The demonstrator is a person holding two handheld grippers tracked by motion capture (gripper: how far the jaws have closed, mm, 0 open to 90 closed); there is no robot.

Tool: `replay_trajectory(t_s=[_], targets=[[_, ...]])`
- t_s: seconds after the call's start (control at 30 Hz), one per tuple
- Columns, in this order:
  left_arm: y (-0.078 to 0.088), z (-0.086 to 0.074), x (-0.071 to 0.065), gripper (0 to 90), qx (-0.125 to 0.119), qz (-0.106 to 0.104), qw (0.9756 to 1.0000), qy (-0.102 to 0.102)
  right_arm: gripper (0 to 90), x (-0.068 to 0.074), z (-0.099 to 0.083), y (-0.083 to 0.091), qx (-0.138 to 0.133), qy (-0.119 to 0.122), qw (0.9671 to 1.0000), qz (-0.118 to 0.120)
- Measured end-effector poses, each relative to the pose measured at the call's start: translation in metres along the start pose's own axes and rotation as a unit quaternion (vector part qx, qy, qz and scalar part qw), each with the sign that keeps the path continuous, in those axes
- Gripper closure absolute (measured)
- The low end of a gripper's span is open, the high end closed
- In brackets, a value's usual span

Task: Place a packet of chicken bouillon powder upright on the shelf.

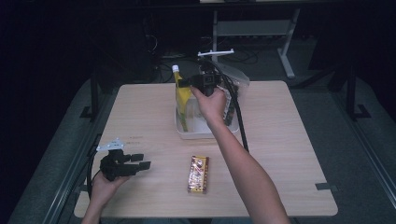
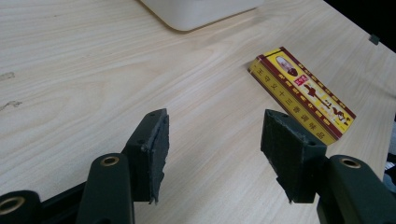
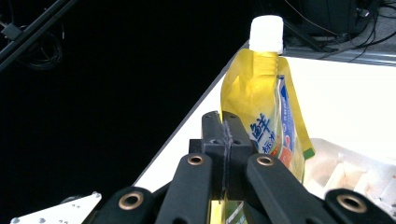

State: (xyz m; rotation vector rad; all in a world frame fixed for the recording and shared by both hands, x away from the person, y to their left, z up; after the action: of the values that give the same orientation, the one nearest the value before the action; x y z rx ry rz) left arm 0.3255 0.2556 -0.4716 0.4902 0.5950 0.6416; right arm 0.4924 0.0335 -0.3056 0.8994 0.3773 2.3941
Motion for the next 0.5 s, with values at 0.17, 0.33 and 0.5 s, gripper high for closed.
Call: replay_trajectory(t_s=[0.17, 0.33, 0.5], targets=[[0.000, 0.000, 0.001, 41.2, 0.000, 0.002, 1.0000, 0.001, 89.6, -0.004, -0.001, -0.005, -0.001, 0.000, 1.0000, -0.009], [0.000, 0.000, 0.001, 41.2, 0.001, 0.002, 1.0000, 0.001, 89.6, -0.007, -0.003, -0.010, -0.007, -0.001, 0.9999, -0.013], [0.000, 0.000, 0.001, 41.3, 0.001, 0.002, 1.0000, 0.001, 89.6, -0.008, -0.006, -0.015, -0.011, -0.002, 0.9998, -0.017]])
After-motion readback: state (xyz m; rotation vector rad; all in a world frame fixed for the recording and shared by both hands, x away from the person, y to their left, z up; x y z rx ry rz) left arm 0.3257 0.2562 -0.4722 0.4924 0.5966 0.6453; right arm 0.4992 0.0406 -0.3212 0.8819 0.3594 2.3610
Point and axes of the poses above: each handheld gripper's, and its own axes: y roughly backward along the jaws, z roughly out of its top, x roughly to its left, the point moved 7 cm from there along -y, roughly forward along the jaws, and after that the axes turned 3 degrees about y, right-handed, at the moved point
